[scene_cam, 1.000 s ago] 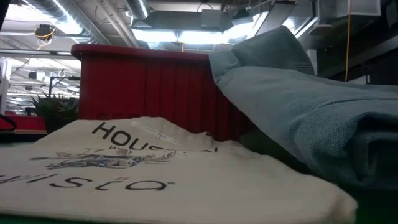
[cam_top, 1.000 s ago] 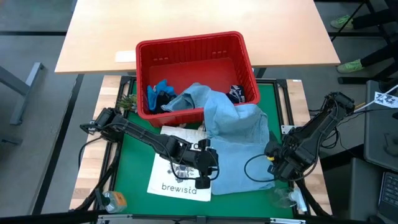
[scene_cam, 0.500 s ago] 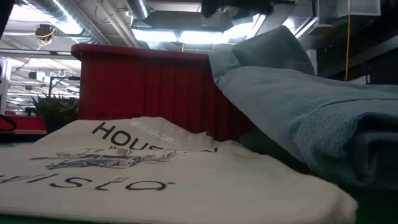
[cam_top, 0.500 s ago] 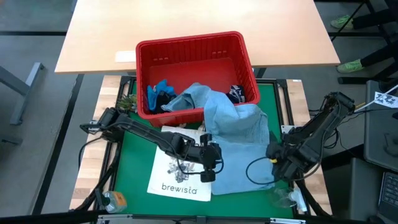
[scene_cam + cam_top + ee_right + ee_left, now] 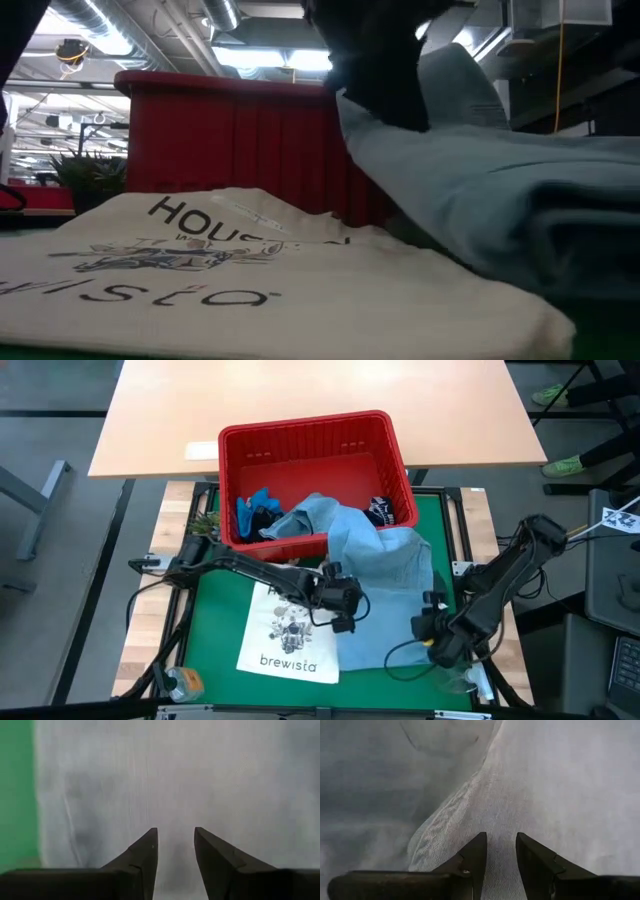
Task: Fold Laundry from Bin
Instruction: Fold the light blue jeans
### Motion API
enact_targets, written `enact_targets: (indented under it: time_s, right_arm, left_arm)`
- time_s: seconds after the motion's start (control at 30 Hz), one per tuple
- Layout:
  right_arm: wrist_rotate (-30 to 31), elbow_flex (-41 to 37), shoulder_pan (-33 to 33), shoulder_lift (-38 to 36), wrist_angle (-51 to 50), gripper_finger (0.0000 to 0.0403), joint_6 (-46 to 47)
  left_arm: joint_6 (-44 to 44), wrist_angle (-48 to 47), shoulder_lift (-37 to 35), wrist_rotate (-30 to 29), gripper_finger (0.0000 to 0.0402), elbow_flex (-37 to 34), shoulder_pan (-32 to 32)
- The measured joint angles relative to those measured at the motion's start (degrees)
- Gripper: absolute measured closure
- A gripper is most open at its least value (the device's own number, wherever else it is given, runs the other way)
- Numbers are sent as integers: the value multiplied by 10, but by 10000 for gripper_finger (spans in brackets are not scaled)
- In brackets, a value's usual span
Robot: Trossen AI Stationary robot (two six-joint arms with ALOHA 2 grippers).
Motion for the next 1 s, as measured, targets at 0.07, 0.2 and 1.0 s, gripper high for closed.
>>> enact_targets:
  time_s: [0.07, 0.2, 1.0]
  right_arm:
    - [-15, -10, 0, 15, -2, 276, 0]
    - [-29, -14, 0, 36, -2, 276, 0]
    - [-42, 67, 0, 37, 55, 276, -163]
  left_arm:
    - [-1, -12, 6, 1, 301, 0, 6]
    - [-1, -14, 16, 3, 301, 0, 14]
    - [-1, 6, -14, 91, 301, 0, -72]
